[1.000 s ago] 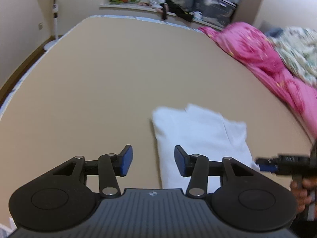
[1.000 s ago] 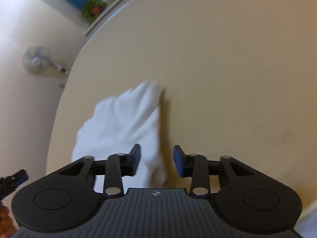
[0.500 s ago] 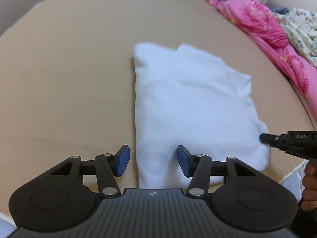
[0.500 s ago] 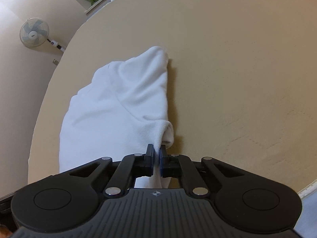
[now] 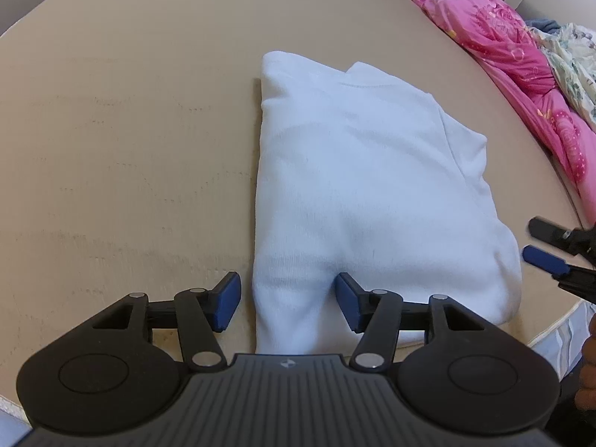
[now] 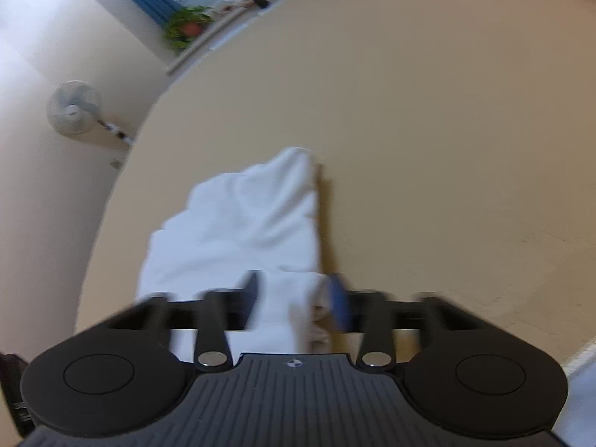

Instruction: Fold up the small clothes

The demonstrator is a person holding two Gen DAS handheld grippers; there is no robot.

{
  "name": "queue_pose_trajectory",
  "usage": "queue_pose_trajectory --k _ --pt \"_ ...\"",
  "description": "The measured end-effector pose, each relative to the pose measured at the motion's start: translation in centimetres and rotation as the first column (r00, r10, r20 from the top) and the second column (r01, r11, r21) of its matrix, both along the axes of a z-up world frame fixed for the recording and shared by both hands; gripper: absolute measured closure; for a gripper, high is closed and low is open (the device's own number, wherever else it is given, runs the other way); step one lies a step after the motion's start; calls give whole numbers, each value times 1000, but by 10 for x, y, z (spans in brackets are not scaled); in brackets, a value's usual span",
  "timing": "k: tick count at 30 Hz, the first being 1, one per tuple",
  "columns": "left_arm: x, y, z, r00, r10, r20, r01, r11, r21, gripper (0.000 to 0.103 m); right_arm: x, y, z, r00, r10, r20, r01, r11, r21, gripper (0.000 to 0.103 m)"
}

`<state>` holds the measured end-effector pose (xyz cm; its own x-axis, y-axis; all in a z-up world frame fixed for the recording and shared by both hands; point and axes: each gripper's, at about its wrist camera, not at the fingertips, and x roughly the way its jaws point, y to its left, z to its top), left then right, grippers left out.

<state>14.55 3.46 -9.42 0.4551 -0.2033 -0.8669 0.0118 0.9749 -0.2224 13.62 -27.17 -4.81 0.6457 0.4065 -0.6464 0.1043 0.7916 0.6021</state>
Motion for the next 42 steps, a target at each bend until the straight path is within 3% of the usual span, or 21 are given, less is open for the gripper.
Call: queue_pose_trajectory --k 6,8,10,11,13,16,19,20,22,24,25,26,27,29,31,32,34,36,39,42 --pt "-2 -5 -1 1000 -12 8 11 1000 17 41 9 24 -29 981 97 -167 -115 988 -105 44" --pt "-3 -9 -1 1000 -21 22 20 1000 20 51 11 24 -34 978 102 -184 -120 989 -91 48" --pt "-7 -17 3 998 -52 46 50 998 36 74 12 27 -32 978 138 -156 -150 987 -65 73" --pt "-10 -19 6 996 -70 62 66 996 59 79 12 27 -28 978 157 -136 -164 985 -45 96" --pt "-17 -20 19 992 -86 91 82 996 47 88 9 25 -18 986 142 -89 -147 988 -50 97" --pt "-29 -12 37 988 -98 117 101 995 -17 89 2 4 -8 996 66 -58 -62 995 74 98" --pt "-28 -9 24 994 -103 21 102 994 30 89 2 -4 -9 995 34 -93 -31 999 38 98" --pt "-25 -10 18 995 -97 -6 97 993 66 87 4 -3 -15 990 29 -135 -30 1000 -8 98" --pt "-28 -16 27 992 -112 53 106 987 120 83 7 2 -25 977 29 -213 -46 996 -78 95" --pt "-40 -26 49 968 -158 195 135 983 128 82 4 2 -19 985 10 -175 -25 996 -86 92" --pt "-43 -29 53 958 -172 229 146 981 125 79 1 2 -11 992 5 -124 -14 997 -73 92" --pt "-42 -33 50 958 -182 224 153 978 140 78 -2 4 -5 997 8 -82 -14 998 -69 92" --pt "-38 -36 40 967 -184 177 152 973 176 77 -3 6 -2 998 21 -61 -26 996 -80 86" --pt "-29 -41 8 984 -174 20 163 952 260 66 2 17 -11 992 62 -110 -78 987 -142 75" --pt "-35 -47 14 983 -176 51 152 940 307 57 5 26 -30 969 80 -233 -136 962 -237 70" --pt "-41 -50 23 978 -186 90 148 935 323 56 2 26 -33 965 50 -258 -127 948 -292 73" --pt "-59 -50 42 963 -191 188 117 931 346 28 -8 23 -21 978 -10 -207 -64 937 -343 71" --pt "-81 -55 59 944 -196 266 81 917 390 14 -23 20 -2 993 -35 -117 -7 938 -347 61" --pt "-110 -62 76 923 -215 320 62 902 428 12 -51 26 21 999 -34 0 32 925 -379 37" --pt "-140 -69 88 923 -188 336 35 910 413 11 -74 37 33 997 9 74 24 905 -426 31"
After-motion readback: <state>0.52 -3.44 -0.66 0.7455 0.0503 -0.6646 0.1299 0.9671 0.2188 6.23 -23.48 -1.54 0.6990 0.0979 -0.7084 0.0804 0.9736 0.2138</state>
